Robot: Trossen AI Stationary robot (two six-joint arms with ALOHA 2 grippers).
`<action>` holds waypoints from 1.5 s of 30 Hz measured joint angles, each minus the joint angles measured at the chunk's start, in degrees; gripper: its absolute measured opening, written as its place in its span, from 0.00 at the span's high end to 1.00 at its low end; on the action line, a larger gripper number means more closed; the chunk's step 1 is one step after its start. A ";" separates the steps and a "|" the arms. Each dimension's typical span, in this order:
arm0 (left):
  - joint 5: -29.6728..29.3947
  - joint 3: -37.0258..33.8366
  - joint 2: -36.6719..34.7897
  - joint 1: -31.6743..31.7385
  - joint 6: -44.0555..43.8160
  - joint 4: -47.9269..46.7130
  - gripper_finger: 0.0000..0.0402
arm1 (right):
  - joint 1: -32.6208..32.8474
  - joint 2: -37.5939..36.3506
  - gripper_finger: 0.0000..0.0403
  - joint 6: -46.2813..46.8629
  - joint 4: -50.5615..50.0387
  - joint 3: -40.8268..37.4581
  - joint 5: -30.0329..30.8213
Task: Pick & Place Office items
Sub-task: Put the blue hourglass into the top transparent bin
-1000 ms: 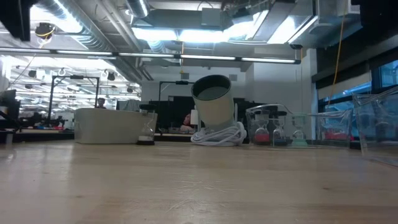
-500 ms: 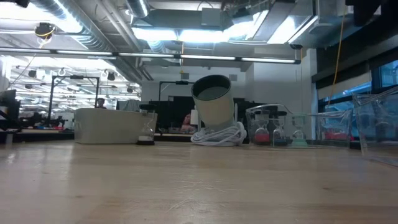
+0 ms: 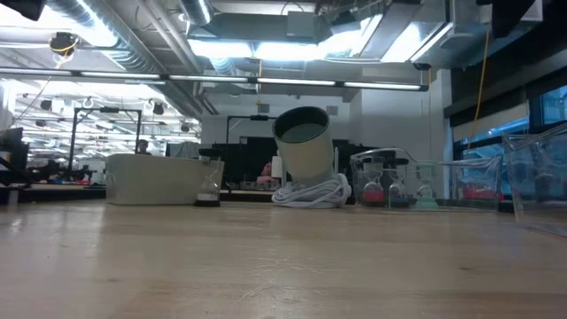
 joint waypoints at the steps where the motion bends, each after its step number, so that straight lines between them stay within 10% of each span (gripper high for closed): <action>1: -0.61 0.00 0.00 0.00 -0.47 0.00 0.26 | 0.00 0.00 0.29 0.00 0.16 0.01 0.00; 45: -10.08 -0.01 8.79 -10.37 -31.44 -5.83 0.24 | 0.24 0.00 0.29 -1.86 1.81 0.00 1.97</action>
